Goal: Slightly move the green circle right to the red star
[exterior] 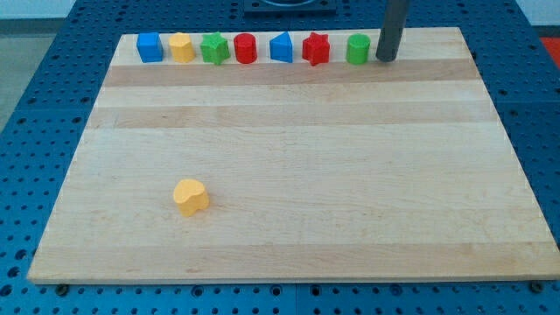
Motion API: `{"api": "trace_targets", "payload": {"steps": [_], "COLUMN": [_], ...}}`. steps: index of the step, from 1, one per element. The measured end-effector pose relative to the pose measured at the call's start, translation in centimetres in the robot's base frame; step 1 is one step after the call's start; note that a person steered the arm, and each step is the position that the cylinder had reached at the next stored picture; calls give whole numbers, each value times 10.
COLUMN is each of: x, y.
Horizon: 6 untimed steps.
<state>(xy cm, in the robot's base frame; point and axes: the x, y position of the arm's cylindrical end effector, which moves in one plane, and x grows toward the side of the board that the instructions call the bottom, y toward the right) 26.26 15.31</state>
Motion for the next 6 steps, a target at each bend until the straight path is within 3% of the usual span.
{"api": "trace_targets", "payload": {"steps": [4,6], "x": [1,71], "y": [-20,-41]}}
